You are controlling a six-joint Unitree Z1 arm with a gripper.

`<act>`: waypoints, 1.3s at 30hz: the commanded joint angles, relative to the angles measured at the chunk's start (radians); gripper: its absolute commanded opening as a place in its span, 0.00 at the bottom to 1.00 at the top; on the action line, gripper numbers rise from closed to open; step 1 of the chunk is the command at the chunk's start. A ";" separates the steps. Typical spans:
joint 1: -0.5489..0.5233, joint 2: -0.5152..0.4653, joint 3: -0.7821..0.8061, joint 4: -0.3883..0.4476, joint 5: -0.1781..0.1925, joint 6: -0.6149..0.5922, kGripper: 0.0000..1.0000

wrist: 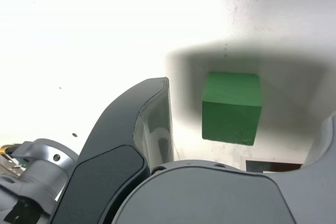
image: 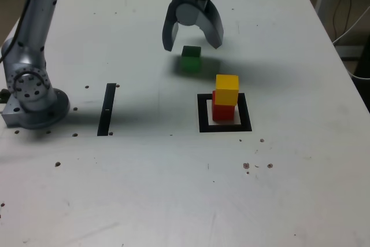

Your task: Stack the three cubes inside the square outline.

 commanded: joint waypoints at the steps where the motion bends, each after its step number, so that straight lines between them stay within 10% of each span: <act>1: -0.009 0.018 0.012 -0.019 -0.006 -0.006 1.00; 17: -0.021 0.051 0.043 -0.054 -0.024 -0.030 0.95; 30: -0.039 0.053 0.023 -0.050 0.012 -0.072 0.32; 39: -0.041 0.053 0.025 -0.050 0.008 -0.072 0.30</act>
